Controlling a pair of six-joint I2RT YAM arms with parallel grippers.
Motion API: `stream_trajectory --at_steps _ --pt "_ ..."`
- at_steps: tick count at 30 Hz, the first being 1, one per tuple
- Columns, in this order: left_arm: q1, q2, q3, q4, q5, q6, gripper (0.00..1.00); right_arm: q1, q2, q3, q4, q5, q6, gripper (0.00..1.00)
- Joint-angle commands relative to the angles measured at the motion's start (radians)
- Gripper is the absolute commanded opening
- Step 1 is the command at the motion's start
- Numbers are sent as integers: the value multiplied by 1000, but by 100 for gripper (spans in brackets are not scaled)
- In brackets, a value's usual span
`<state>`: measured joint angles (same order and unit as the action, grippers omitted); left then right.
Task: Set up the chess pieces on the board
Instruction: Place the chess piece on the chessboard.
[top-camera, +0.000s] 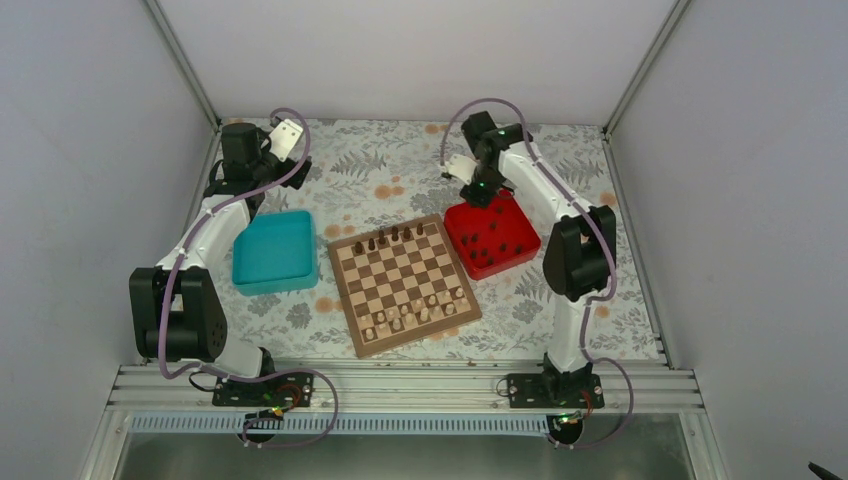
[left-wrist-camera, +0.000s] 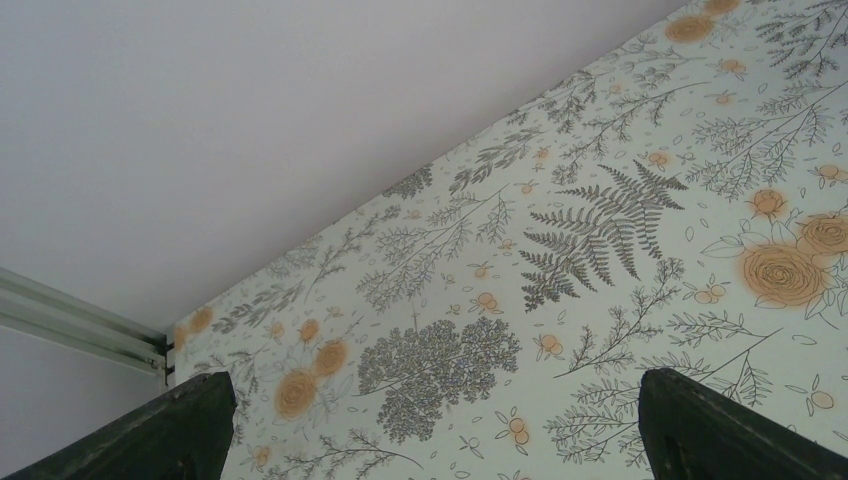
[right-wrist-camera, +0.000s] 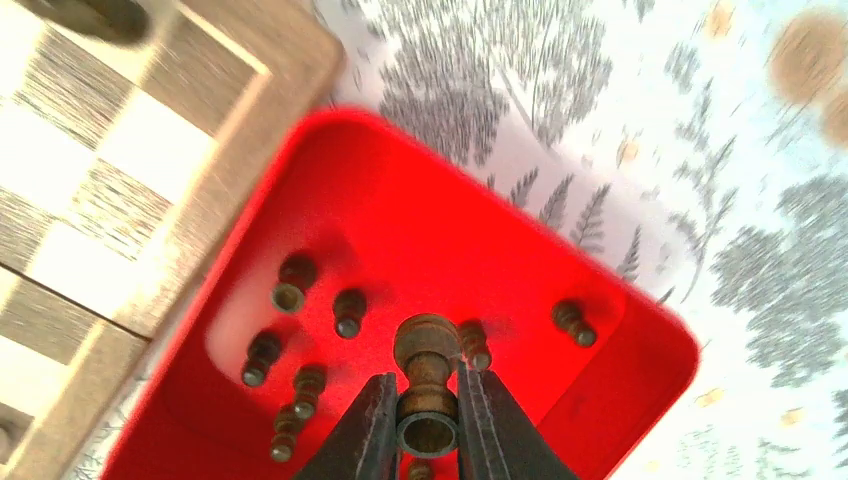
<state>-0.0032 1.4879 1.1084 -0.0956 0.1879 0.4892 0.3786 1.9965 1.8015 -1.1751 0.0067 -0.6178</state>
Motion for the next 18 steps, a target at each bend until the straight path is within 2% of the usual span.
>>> stream_trajectory --at_steps 1,13,18 --pt "-3 -12 13 2 1 4 100 88 4 129 -63 33 18 9" --pt "-1 -7 19 -9 -77 32 100 445 215 501 -105 49 1 8" --pt "8 -10 16 -16 -88 48 100 552 293 546 -53 44 -28 8"
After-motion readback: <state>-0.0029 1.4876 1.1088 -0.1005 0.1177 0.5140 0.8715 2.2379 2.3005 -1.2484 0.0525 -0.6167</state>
